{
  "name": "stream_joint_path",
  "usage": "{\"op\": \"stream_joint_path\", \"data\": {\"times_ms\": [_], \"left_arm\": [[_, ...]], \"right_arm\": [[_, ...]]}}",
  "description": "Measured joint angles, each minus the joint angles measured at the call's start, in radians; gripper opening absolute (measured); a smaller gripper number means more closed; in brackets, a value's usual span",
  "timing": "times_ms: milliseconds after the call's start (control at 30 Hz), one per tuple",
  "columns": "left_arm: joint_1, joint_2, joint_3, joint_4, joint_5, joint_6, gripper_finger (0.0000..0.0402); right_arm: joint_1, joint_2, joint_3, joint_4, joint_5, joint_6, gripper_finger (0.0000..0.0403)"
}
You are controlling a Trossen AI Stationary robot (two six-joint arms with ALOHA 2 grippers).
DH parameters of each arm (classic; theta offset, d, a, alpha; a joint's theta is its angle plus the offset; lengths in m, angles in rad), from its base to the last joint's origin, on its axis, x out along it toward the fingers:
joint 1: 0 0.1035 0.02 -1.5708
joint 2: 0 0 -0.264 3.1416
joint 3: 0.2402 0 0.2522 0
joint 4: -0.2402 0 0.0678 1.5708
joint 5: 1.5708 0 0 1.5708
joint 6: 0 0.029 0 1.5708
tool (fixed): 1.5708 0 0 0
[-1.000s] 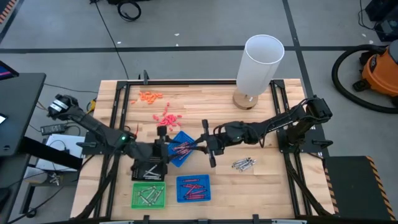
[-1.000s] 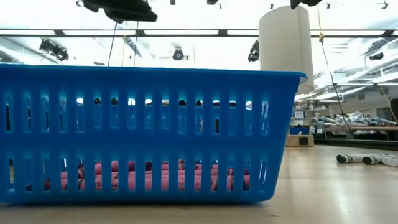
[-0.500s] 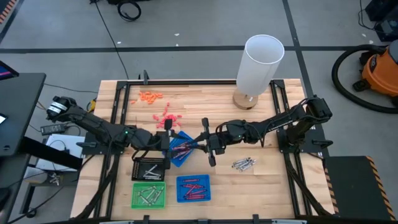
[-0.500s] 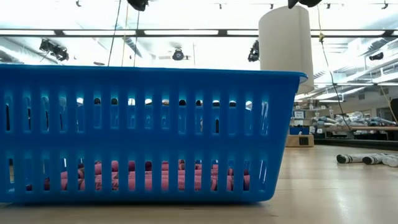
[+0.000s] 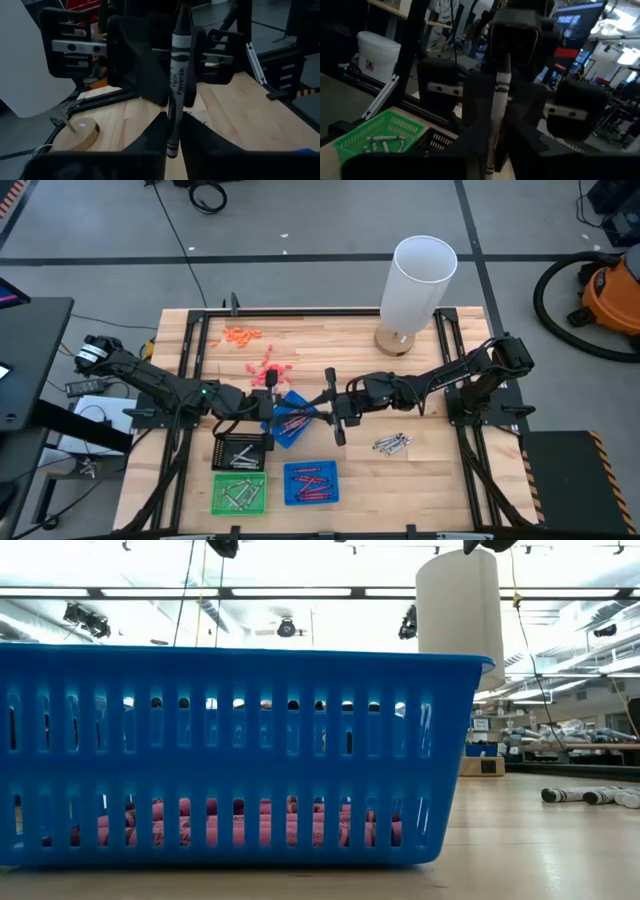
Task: Sort crayons
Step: Put the black crayon into the black bin
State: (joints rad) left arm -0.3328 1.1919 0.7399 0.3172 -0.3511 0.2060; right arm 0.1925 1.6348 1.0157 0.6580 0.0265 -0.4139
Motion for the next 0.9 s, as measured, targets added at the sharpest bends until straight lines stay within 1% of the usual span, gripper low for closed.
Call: {"op": "stream_joint_path", "data": {"times_ms": [67, 133, 267, 367, 500, 700, 900], "left_arm": [[0.0, 0.0, 0.0, 0.0, 0.0, -0.001, 0.0029], [0.0, 0.0, 0.0, -0.005, -0.001, -0.008, 0.0023], [-0.006, -0.004, 0.0, -0.03, -0.002, -0.04, 0.0034], [-0.021, -0.022, 0.0, -0.09, -0.003, -0.081, 0.0044], [-0.043, -0.062, 0.0, -0.22, -0.003, -0.168, 0.0044], [-0.083, -0.096, 0.0, -0.436, -0.003, -0.365, 0.0043], [-0.146, -0.093, 0.0, -0.602, -0.002, -0.533, 0.0043]], "right_arm": [[0.0, 0.0, 0.0, -0.01, 0.004, 0.006, 0.008], [0.0, 0.0, 0.0, -0.015, 0.005, 0.022, 0.0095], [0.0, 0.0, 0.0, -0.048, 0.03, 0.053, 0.0117], [0.006, 0.0, 0.0, -0.087, 0.067, 0.056, 0.0125], [0.025, 0.0, 0.0, -0.159, 0.122, 0.056, 0.0126], [0.044, 0.0, 0.0, -0.248, 0.226, 0.056, 0.0127], [0.044, 0.0, 0.0, -0.307, 0.246, 0.075, 0.0126]]}}
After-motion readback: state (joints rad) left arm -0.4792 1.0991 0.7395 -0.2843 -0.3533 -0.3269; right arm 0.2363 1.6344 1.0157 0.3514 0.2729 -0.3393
